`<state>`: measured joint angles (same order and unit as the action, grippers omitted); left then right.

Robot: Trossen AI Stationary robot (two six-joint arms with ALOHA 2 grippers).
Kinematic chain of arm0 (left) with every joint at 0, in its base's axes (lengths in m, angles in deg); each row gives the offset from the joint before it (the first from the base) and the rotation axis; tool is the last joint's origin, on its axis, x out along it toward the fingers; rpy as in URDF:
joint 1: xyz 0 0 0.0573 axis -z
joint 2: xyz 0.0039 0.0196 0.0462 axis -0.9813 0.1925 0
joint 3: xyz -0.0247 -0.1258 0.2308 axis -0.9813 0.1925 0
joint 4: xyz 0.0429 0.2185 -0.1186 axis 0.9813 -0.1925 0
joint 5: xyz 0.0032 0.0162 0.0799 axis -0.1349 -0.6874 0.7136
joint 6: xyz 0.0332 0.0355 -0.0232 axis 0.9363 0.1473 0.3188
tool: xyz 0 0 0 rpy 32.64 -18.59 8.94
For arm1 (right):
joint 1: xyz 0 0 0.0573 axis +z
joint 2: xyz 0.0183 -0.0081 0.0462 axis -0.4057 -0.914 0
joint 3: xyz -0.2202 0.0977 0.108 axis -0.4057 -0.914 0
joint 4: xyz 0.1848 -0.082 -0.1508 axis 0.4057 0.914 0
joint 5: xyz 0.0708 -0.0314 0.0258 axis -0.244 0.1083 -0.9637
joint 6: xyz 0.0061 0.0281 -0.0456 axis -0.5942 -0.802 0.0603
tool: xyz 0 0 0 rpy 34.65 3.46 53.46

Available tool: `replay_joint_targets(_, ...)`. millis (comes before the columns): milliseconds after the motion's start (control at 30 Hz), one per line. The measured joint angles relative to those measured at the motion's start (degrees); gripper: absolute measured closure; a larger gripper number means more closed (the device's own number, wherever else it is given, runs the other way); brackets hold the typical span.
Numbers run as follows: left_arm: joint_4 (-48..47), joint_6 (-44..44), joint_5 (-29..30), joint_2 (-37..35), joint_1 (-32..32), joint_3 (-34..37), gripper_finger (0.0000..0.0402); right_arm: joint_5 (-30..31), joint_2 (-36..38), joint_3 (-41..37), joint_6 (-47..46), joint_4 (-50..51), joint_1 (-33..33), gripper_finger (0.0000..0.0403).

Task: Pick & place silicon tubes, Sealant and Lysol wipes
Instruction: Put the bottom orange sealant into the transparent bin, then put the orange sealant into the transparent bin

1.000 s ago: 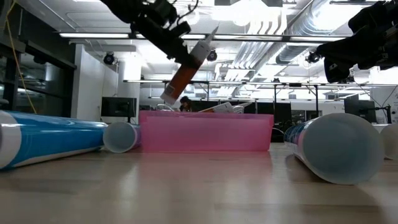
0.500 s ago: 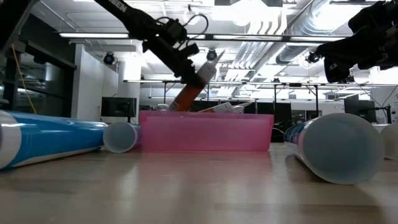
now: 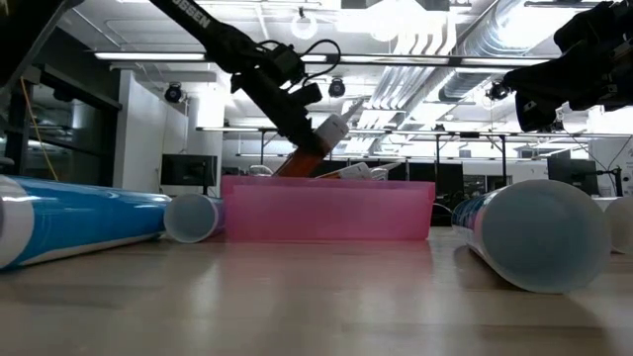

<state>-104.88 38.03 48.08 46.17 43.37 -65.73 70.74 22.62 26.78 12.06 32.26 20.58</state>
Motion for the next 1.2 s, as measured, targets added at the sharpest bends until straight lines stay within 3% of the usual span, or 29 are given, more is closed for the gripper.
replay_joint_targets(633,-3.5,-1.3,0.4,2.2,1.5,0.1,0.0218,0.0,0.0,0.0,0.0,0.0,0.0,0.0391)
replay_joint_targets(900,-3.4,-2.2,0.5,2.1,1.6,0.0,0.0094,0.0,0.0,0.0,0.0,0.0,0.0,0.0391)
replay_joint_targets(1200,-3.3,-3.0,1.6,2.1,1.6,0.0,0.0096,0.0,0.0,0.0,0.0,0.0,0.0,0.0391)
